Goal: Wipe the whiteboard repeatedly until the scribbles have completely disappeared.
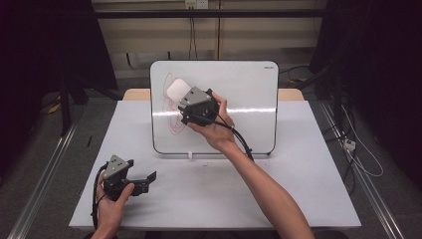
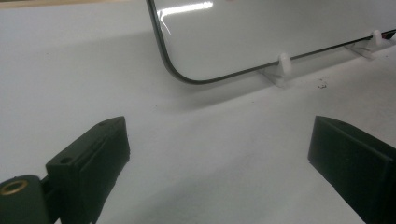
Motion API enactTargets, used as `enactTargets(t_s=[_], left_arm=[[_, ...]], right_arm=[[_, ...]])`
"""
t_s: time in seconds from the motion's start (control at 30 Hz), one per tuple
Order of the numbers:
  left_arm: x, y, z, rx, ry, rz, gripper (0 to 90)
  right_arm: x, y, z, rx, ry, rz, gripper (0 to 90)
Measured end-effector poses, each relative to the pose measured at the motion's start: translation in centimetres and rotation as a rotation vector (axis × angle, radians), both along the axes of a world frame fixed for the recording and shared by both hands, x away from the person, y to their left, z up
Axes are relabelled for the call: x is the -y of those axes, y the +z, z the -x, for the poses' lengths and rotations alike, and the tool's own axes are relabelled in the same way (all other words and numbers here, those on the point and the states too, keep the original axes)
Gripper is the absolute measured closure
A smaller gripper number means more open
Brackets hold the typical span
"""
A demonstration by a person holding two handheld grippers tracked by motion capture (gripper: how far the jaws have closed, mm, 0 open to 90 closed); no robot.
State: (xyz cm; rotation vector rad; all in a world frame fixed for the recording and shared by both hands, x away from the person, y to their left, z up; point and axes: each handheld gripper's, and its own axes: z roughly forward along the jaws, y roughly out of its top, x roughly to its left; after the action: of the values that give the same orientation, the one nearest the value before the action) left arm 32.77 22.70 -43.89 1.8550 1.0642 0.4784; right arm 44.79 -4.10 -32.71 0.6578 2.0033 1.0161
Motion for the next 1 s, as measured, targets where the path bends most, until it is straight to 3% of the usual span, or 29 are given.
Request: enactTargets(t_s=[0.37,0.7,1.0], left_arm=[[0.0,-0.2,-0.1,-0.013,-0.005,0.002,5.2],[0.0,-0.1,0.0,-0.01,-0.009,-0.002,5.2],[0.2,-0.2,-0.1,-0.016,-0.02,-0.004,5.2]], right_arm=[[-1.3,0.6,-1.7,0.011,-0.025,0.051,31.4],[-1.6,1.6,-2.6,0.023,-0.053,0.065,31.4],[-2.3,0.8,-3.4,0.037,-0.08,0.128,31.4]])
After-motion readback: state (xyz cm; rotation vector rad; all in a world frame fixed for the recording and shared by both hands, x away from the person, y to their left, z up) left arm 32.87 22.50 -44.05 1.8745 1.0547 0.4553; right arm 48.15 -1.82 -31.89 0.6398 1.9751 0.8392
